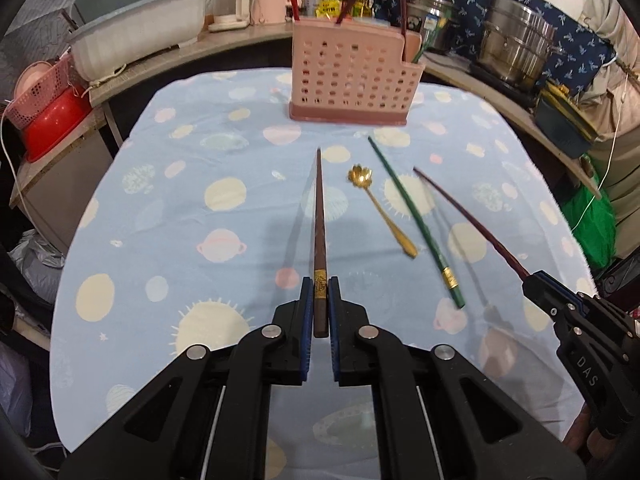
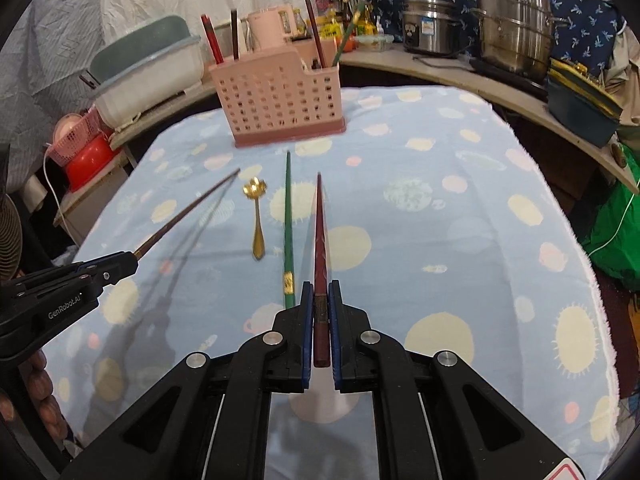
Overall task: Organize utensils
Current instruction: 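Lift both held chopsticks to the pink holder and lower them in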
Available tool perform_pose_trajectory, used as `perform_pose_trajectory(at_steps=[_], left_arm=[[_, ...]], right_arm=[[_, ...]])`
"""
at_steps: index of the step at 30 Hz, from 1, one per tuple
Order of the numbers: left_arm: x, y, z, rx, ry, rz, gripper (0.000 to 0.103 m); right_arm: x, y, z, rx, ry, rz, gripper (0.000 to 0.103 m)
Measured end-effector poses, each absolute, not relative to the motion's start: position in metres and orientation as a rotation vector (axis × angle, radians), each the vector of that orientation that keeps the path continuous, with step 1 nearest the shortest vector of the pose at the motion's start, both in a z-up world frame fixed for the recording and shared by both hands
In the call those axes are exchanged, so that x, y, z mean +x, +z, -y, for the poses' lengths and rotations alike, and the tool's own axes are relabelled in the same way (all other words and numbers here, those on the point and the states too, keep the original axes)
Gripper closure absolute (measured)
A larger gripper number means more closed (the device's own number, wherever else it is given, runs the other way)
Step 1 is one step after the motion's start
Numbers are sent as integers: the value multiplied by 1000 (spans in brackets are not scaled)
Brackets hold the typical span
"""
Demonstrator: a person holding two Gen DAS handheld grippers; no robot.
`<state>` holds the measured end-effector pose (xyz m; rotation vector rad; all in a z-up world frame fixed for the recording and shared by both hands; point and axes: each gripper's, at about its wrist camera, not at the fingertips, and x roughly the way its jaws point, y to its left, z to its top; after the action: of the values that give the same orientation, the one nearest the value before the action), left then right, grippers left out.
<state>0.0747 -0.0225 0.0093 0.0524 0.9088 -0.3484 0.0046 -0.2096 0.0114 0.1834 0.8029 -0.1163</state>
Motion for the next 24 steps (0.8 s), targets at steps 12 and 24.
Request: perform_pose_trajectory(at_steps=[12,24], left_arm=[[76,101,6,-1,-351,-716,96],[109,184,17,-11,-368,-554,96]], right_arm=[[0,108,214,170,-95,-594,96],[35,183,221,158,-50,-454,96]])
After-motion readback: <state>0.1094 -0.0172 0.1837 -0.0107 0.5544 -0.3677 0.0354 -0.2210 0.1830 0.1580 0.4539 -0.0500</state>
